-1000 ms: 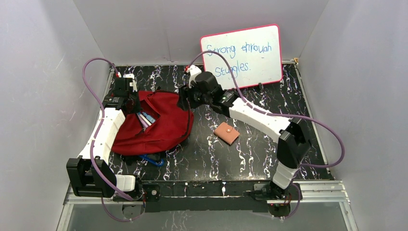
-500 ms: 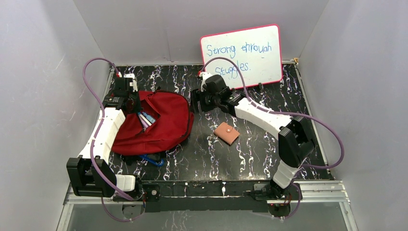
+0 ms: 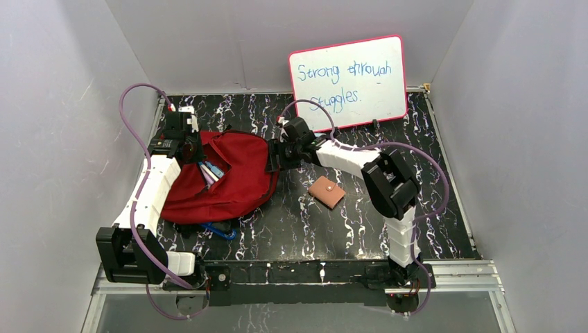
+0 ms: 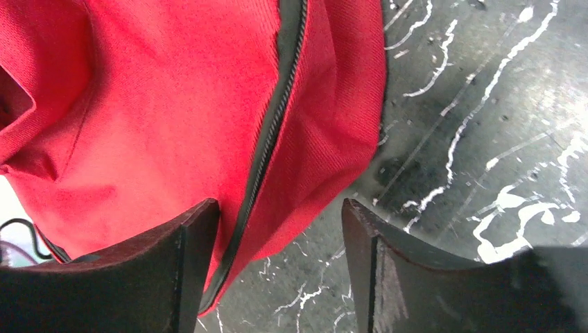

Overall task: Pack the student bag
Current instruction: Adjust the student bag at the center of the board.

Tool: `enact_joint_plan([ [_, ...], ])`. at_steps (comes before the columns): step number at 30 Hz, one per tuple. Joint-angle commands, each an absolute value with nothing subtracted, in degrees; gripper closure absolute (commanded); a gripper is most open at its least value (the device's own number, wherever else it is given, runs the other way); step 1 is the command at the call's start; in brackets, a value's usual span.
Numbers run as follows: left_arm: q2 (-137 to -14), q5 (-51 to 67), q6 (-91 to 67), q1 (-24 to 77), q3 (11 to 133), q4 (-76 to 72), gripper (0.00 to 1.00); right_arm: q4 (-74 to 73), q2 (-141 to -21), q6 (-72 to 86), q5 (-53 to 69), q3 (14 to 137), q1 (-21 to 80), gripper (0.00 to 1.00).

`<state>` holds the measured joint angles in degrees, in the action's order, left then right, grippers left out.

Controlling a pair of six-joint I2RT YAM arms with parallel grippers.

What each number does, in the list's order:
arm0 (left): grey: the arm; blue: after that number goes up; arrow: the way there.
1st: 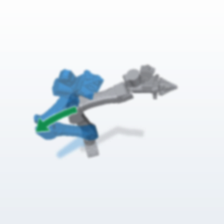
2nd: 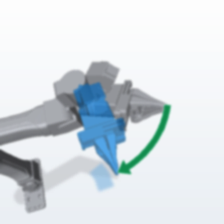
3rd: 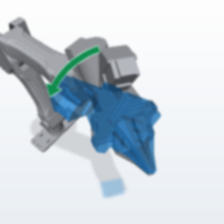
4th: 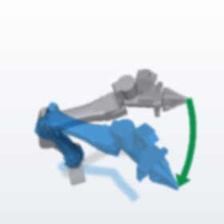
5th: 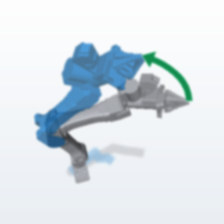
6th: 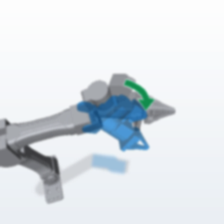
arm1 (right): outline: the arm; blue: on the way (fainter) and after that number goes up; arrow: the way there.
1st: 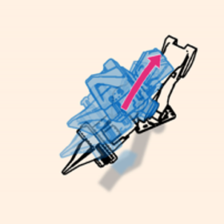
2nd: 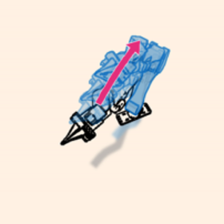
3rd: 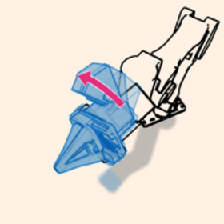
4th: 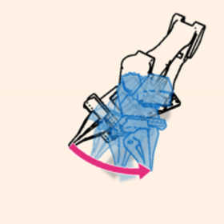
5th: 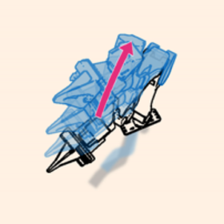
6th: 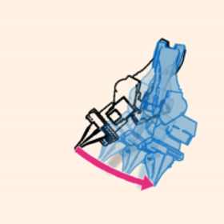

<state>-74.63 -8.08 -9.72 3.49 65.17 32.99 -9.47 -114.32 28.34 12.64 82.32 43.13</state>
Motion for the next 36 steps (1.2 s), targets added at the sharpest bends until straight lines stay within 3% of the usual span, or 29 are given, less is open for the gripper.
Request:
enact_joint_plan([
  [1, -73.8, -6.3, -10.7, 3.3, 66.1, 31.7, 1.00, -4.7, -115.4, 29.2, 18.4, 87.8, 42.4, 0.33],
  [12, -77.4, -4.6, -11.3, 3.3, 72.4, 30.8, 1.00, -1.9, -112.8, 28.2, 24.1, 91.5, 42.2, 0.92],
  [14, -78.6, -4.7, -11.5, 3.3, 75.4, 30.8, 1.00, -2.2, -112.1, 28.2, 25.2, 93.1, 42.2, 0.99],
  [36, -92.8, -9.9, -9.1, 3.3, 108.5, 31.2, 1.00, -5.0, -107.5, 28.2, 25.2, 122.1, 41.4, 1.00],
])
